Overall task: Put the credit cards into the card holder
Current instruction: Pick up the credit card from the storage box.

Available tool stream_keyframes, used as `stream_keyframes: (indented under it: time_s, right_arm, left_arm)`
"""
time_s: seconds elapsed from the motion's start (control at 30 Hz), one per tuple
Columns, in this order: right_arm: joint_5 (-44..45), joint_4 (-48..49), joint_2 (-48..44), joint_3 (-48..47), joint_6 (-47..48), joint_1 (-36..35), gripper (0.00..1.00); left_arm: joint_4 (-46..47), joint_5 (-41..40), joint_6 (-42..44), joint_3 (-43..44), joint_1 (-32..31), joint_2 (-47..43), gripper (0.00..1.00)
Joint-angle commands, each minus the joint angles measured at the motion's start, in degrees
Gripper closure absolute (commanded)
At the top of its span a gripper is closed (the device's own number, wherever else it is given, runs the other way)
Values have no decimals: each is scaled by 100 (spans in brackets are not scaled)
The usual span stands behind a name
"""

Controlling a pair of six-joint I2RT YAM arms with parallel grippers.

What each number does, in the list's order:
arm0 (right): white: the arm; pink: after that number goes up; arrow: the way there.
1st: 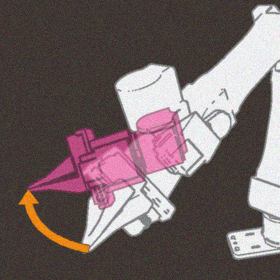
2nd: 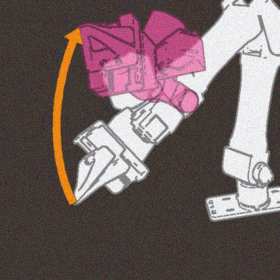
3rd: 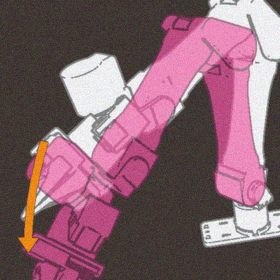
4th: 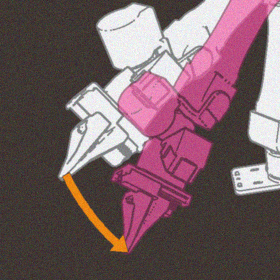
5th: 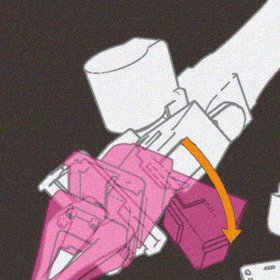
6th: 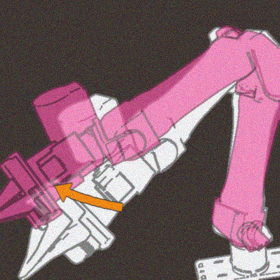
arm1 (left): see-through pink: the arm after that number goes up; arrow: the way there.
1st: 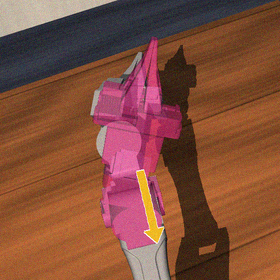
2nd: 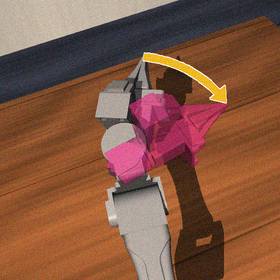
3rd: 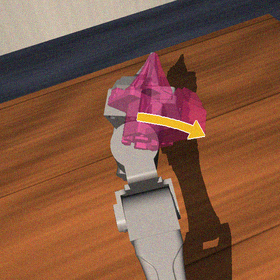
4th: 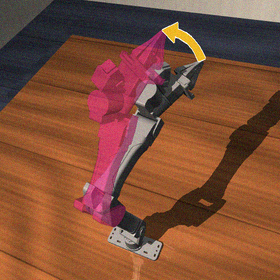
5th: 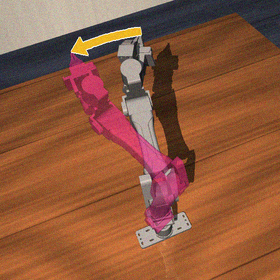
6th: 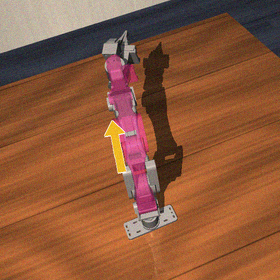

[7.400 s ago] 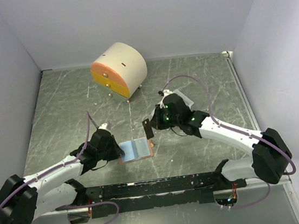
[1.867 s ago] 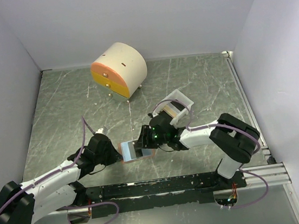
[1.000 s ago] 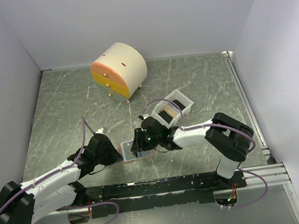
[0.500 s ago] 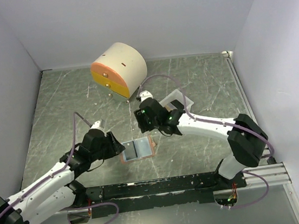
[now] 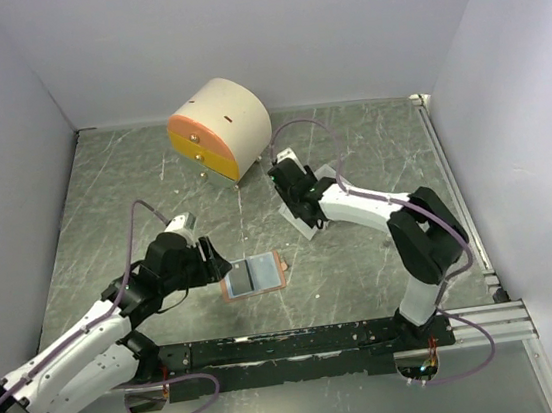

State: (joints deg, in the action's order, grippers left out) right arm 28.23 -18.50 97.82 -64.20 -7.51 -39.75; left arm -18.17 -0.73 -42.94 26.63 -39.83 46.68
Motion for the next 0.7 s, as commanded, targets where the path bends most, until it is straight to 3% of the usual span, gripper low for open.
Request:
stream_keyframes:
  time_s: [0.0, 0.67]
  right_arm:
    - [437, 5, 400, -241, 436, 115, 51]
    - [539, 180, 1027, -268, 702, 160, 51]
  left_arm:
    - [-208, 145, 348, 308, 12, -312, 35]
    - [-246, 57, 241, 202, 14, -553, 36]
